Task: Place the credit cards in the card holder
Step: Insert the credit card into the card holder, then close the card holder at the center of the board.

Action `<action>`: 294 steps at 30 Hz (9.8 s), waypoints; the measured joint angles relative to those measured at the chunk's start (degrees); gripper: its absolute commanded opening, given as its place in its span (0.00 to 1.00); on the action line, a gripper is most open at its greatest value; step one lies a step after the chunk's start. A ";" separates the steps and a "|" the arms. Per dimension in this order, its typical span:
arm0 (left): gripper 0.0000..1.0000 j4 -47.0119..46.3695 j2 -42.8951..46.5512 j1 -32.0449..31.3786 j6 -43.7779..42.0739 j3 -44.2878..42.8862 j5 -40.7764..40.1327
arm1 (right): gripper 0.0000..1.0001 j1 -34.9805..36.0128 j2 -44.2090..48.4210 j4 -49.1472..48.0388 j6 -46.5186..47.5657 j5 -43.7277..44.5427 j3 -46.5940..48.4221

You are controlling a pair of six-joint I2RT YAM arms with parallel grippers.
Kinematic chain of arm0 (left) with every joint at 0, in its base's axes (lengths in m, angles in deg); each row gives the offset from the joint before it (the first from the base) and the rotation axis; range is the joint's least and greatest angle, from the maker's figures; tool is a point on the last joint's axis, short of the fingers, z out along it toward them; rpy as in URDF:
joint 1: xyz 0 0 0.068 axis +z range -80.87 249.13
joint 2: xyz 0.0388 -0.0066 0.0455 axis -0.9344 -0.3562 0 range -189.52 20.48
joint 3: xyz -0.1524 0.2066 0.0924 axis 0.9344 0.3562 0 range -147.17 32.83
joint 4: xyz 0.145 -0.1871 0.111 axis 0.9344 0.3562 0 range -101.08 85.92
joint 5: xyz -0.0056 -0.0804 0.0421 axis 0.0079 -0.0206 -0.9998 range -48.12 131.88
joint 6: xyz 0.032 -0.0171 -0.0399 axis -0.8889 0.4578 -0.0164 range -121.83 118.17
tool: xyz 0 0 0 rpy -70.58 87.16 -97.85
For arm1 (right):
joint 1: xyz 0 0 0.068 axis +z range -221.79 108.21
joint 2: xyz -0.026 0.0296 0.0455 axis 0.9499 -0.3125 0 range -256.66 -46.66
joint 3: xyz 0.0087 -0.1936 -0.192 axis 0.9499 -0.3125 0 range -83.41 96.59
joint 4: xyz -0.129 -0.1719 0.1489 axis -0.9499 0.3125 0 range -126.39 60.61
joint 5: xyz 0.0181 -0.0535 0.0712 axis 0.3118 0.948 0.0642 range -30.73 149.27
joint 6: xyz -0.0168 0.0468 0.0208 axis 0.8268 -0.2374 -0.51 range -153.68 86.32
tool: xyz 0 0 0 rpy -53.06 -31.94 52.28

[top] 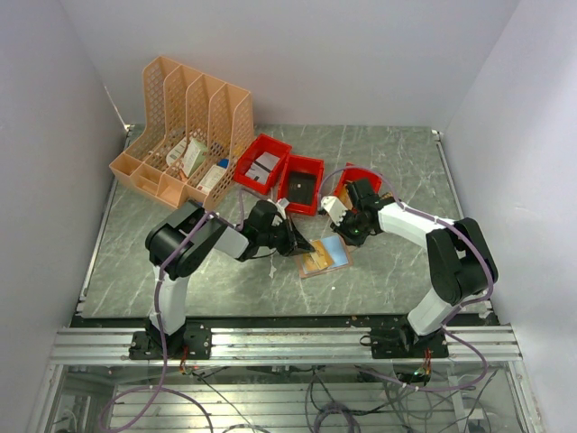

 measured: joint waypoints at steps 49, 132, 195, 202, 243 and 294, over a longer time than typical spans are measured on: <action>0.11 6.34 -0.48 -0.13 -1.33 -3.34 1.62 | 0.19 2.27 1.09 -3.17 -1.90 -1.66 -0.09; 0.54 8.33 32.33 -0.28 -11.02 14.14 -15.65 | 0.21 -0.92 6.67 2.23 5.77 -19.06 -0.74; 0.59 -29.66 9.81 -14.60 -2.89 18.01 -29.79 | 0.00 -1.70 -4.28 3.43 -4.26 -10.82 4.11; 0.58 -26.21 8.39 -14.71 -5.57 10.97 -28.92 | 0.12 -6.36 -2.64 5.66 -4.13 -19.98 4.44; 0.20 -11.02 0.85 -14.58 -6.95 1.57 -28.02 | 0.17 -14.16 0.48 9.03 -3.02 -24.24 2.23; 0.09 -15.89 -3.26 -6.99 0.33 1.22 -14.95 | 0.40 0.00 4.09 3.08 14.01 -15.96 1.36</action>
